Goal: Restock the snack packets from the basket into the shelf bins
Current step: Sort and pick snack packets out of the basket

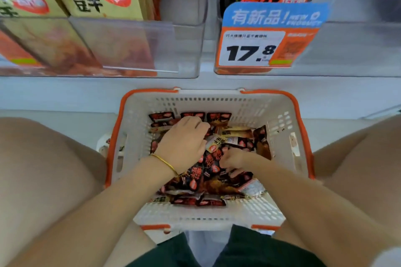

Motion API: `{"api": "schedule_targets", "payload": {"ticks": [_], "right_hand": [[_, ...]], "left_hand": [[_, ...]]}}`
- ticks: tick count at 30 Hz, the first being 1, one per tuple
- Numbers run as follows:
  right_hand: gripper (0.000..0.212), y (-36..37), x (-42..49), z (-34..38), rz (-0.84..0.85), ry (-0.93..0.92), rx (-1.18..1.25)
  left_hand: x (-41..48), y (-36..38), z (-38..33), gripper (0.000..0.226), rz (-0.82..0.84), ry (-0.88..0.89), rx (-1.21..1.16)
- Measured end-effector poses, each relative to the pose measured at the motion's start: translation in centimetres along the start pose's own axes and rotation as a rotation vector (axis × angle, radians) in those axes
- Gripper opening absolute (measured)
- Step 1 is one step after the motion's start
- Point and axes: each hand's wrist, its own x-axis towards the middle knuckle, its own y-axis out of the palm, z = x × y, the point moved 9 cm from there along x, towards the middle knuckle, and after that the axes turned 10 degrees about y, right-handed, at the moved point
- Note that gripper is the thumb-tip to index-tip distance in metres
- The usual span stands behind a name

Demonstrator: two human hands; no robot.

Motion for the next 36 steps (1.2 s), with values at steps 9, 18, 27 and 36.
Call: {"api": "schedule_targets", "payload": {"ticks": [9, 18, 27, 36], "right_hand": [[0.034, -1.5, -2.5, 1.4, 0.010, -0.181, -0.015], [0.029, -5.1, -19.0, 5.8, 0.112, -0.564, -0.261], [0.038, -10.9, -32.7, 2.0, -0.251, -0.884, 0.020], [0.028, -18.5, -41.8, 3.3, -0.389, -1.167, 0.472]], "left_hand": [[0.4, 1.3, 1.0, 0.041, 0.088, -0.082, -0.091], [0.4, 1.8, -0.5, 0.049, 0.106, -0.153, -0.424], [0.6, -13.5, -8.0, 0.024, -0.388, 0.035, -0.581], [1.0, -27.6, -10.7, 0.021, -0.978, 0.257, -0.606]]}}
